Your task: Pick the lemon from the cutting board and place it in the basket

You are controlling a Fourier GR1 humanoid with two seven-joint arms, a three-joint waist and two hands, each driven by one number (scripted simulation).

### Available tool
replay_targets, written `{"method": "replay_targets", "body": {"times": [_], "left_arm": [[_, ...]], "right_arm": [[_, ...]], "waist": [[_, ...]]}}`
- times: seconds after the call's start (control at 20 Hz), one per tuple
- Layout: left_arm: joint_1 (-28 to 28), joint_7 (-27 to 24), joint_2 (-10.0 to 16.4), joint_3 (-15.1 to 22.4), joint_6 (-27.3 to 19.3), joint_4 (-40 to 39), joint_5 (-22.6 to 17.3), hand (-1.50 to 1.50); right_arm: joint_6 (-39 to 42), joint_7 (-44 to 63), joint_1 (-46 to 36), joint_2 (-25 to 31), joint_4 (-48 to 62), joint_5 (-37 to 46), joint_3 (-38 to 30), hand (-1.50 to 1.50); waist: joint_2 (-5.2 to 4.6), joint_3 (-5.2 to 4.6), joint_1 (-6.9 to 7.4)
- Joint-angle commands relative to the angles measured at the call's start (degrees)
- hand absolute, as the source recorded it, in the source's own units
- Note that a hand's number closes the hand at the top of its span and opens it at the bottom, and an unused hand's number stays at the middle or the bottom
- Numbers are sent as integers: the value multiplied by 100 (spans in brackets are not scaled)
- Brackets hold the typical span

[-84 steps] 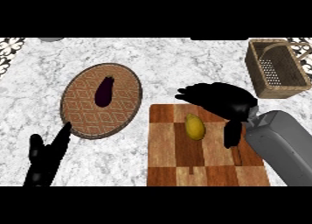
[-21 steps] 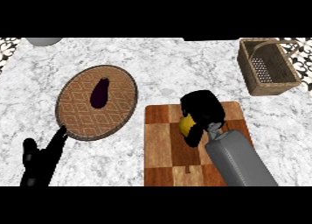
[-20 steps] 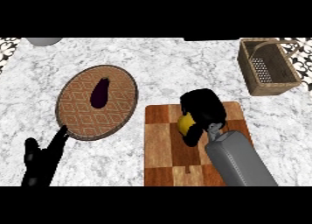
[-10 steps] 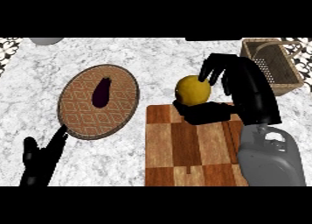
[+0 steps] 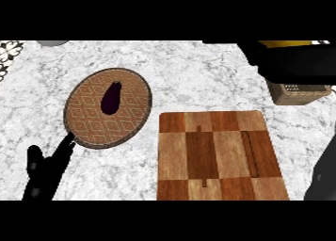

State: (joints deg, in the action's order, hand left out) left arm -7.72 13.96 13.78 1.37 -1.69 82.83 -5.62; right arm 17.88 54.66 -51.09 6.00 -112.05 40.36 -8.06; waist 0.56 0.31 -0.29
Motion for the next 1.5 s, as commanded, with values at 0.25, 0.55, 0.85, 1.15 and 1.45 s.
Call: {"method": "replay_targets", "body": {"times": [0.25, 0.55, 0.85, 1.15, 1.45], "left_arm": [[-300, 61, -120, 50, 36, 5, 28, 0], [-70, 264, -39, -14, 154, -19, 1, 0], [364, 14, -205, -17, 22, -559, 241, 0], [277, 282, 8, -182, 315, -332, 15, 0], [51, -171, -200, -29, 265, -454, 225, 0]], "right_arm": [[569, 274, -1424, 1404, 1394, -692, -1361, 150], [255, -884, -1345, 2095, 2878, -669, -1640, 150], [-240, -1734, -1406, 2330, 4024, -392, -1398, 150], [-879, -2520, -1479, 2448, 5339, -574, -1786, 150], [-1488, -3043, -1324, 2192, 5990, -1015, -2196, 150]], "waist": [[-43, -33, 60], [-77, -31, 90], [-91, -35, 92], [-100, -31, 148], [-105, -31, 161]]}}
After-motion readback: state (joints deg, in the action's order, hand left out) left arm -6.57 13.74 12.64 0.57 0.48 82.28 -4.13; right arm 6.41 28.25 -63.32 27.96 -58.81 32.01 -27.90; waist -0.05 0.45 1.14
